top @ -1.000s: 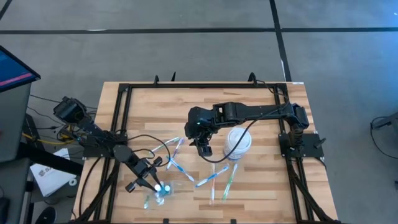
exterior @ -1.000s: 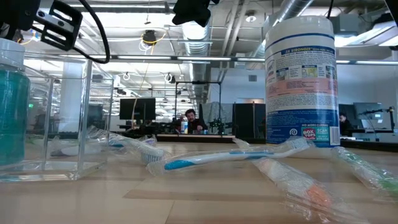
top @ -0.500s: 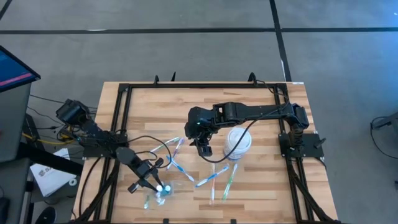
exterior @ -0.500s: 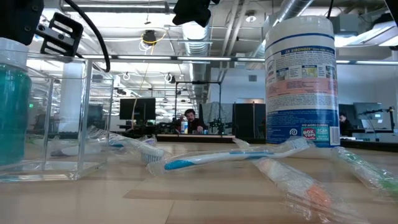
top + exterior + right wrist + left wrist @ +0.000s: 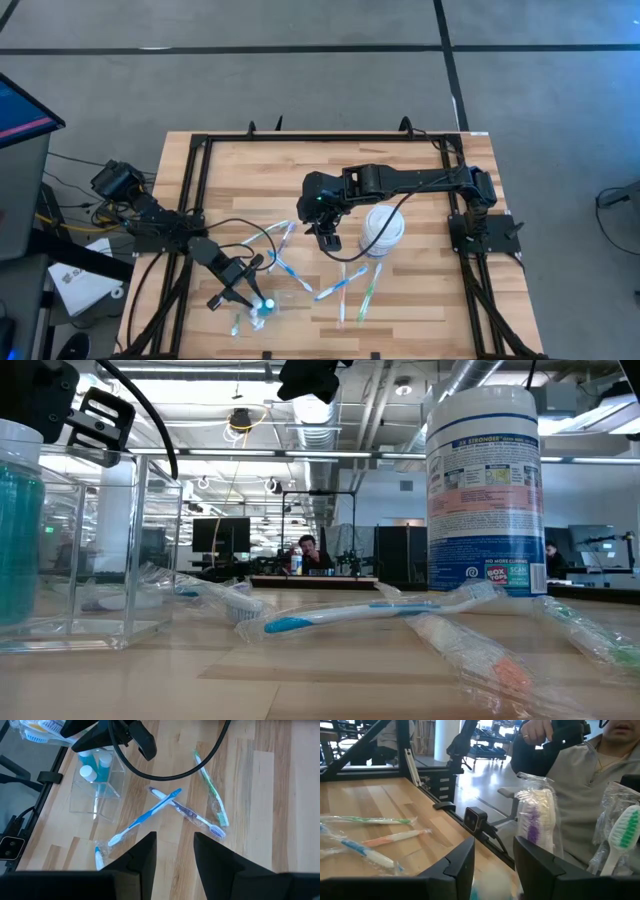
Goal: Pick & Place toothbrushing station
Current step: Put the blue mouthwash into the transparent organizer, then put the left green toothbrush into the transparent organizer
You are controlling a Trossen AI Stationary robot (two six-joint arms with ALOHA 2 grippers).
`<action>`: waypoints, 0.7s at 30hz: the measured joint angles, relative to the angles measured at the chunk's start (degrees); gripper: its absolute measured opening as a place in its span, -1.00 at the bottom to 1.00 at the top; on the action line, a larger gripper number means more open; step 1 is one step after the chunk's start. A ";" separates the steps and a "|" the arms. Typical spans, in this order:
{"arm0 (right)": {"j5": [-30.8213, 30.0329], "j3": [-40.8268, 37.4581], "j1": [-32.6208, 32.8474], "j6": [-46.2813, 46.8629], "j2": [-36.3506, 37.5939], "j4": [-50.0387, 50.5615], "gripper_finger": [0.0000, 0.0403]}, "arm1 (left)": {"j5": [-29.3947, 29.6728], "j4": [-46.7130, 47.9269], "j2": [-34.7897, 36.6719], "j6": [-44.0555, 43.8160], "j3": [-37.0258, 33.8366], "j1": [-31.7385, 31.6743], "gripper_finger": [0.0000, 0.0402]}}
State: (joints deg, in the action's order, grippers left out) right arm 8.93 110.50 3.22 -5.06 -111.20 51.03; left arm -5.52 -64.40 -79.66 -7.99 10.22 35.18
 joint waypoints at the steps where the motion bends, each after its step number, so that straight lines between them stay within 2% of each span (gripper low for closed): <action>1: 0.01 0.00 0.00 0.01 0.00 0.00 -0.39 | 0.00 0.00 0.00 0.00 0.00 0.00 -0.34; 15: 0.02 0.00 0.00 0.04 0.00 0.54 -0.39 | 0.16 -0.08 0.02 0.48 0.00 0.00 -0.33; 21: 0.02 0.00 0.00 0.04 0.00 0.91 -0.39 | 7.39 -0.13 0.04 0.61 0.00 0.00 -0.35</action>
State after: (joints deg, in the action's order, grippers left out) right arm 8.95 110.50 3.22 -5.02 -111.20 51.94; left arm 1.87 -64.53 -79.61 -7.38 10.22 35.18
